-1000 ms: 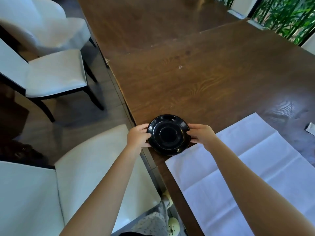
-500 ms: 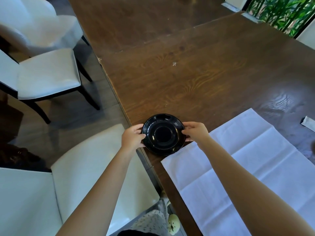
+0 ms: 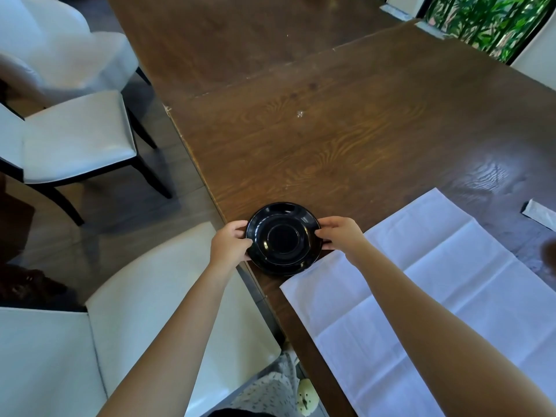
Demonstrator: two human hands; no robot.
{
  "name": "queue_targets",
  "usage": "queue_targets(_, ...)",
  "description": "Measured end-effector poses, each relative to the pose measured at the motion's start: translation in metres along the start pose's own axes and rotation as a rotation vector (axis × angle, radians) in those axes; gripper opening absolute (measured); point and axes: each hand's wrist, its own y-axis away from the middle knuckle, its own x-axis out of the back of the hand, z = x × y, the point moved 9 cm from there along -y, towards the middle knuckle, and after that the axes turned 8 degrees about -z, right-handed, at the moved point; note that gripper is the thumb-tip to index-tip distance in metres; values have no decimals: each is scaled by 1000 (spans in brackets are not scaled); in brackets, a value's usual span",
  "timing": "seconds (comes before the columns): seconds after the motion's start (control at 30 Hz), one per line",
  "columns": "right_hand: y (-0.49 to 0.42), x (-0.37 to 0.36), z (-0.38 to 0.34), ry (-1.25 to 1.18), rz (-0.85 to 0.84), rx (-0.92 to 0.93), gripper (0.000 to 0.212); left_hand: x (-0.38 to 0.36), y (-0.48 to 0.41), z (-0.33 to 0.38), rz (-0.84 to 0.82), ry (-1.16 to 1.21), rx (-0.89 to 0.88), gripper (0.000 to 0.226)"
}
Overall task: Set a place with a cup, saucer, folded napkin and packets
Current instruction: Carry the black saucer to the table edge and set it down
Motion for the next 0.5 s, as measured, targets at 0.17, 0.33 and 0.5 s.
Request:
queue_targets(0.17, 3, 0, -2, -27, -22, -16, 26, 4, -3, 4, 52, -155, -10, 43)
queue_targets(0.33, 13, 10, -7, 20, -46, -42, 24, 12, 1, 29, 124, -371, -92, 39)
queue_targets(0.5, 31, 38, -13, 28, -24, -66, 24, -4, 7, 80, 97, -477, -260, 35)
